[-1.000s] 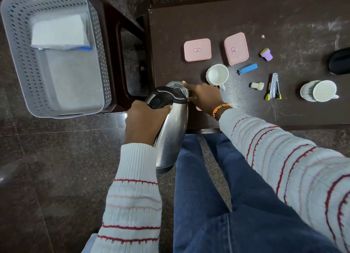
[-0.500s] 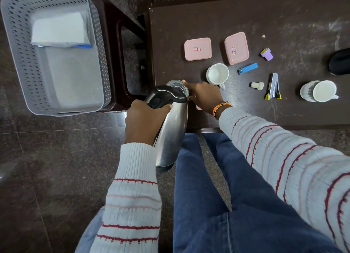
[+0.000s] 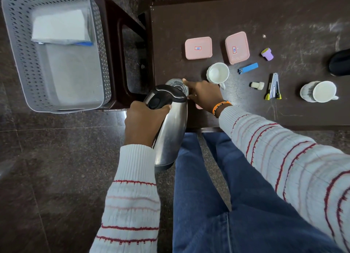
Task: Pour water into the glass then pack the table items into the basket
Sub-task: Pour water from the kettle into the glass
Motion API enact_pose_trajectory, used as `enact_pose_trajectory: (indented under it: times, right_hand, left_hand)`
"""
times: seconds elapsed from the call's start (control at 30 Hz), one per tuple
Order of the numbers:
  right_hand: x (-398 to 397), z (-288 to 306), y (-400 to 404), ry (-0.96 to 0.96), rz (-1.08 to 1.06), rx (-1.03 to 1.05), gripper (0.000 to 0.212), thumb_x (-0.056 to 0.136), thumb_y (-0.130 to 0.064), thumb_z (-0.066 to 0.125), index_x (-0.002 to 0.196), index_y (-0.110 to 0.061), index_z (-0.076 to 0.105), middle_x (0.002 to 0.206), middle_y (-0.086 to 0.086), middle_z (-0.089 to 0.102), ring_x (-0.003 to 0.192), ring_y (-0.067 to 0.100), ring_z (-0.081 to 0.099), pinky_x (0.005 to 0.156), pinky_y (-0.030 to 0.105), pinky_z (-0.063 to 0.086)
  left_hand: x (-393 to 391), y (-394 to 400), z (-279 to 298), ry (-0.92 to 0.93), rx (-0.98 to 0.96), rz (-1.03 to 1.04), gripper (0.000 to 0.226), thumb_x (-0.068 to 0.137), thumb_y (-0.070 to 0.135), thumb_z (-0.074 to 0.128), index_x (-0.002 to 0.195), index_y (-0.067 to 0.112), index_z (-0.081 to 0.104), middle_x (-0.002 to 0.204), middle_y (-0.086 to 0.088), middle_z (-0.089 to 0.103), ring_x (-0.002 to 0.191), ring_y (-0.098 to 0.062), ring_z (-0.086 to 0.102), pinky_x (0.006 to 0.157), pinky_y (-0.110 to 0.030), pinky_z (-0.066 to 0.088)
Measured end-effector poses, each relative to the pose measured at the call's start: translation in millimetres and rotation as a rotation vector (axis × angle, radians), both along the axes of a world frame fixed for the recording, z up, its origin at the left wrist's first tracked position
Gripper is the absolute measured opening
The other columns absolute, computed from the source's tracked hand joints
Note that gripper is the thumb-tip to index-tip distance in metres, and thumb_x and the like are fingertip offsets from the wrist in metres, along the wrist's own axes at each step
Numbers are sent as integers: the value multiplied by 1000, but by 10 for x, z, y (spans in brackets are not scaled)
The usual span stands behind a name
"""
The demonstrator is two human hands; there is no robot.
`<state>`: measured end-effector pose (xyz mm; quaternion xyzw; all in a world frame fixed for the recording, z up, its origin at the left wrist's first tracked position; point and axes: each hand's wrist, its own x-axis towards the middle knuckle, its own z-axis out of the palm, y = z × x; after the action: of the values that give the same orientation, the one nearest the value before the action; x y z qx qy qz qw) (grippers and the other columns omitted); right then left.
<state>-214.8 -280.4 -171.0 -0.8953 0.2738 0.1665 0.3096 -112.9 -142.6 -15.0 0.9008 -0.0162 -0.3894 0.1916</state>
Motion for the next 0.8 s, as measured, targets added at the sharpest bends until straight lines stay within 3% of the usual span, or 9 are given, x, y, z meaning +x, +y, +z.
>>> enact_pose_trajectory:
  times: [0.13, 0.27, 0.37, 0.53, 0.8]
  right_hand:
    - [0, 3, -2, 13, -2, -7, 51, 88, -36, 54, 137, -33, 39, 113, 17, 67, 103, 41, 62, 80, 44, 51]
    - [-1, 15, 3, 3, 0, -7, 50, 90, -34, 53, 138, -30, 40, 112, 17, 68, 103, 40, 62, 80, 44, 51]
    - [7, 15, -2, 28, 10, -5, 50, 90, -34, 53, 138, -31, 39, 112, 17, 67, 104, 40, 61, 81, 44, 50]
    - [15, 15, -20, 76, 27, 6, 55, 90, -35, 53, 141, -34, 33, 111, 17, 67, 105, 39, 61, 84, 45, 52]
    - [18, 11, -10, 76, 23, -12, 56, 88, -33, 57, 140, -33, 34, 104, 15, 70, 101, 39, 62, 81, 43, 52]
  left_hand:
    - [-12, 47, -11, -9, -34, 26, 48, 65, 47, 72, 87, 5, 66, 74, -7, 62, 85, -36, 67, 70, -36, 51]
    - [-25, 128, -33, 4, -64, 47, 44, 64, 47, 73, 85, 9, 66, 77, -8, 66, 82, -32, 66, 78, -43, 56]
    - [-48, 250, -48, 7, -88, 75, 33, 66, 44, 76, 67, 14, 63, 61, 0, 60, 65, -23, 60, 64, -31, 50]
    - [-138, 514, -73, 10, -123, 107, 38, 66, 39, 79, 49, 18, 52, 42, 8, 51, 42, -6, 48, 43, -15, 38]
    - [-319, 868, -164, 63, -176, 169, 20, 68, 20, 81, 65, 12, 62, 50, 4, 53, 39, -2, 45, 39, -12, 38]
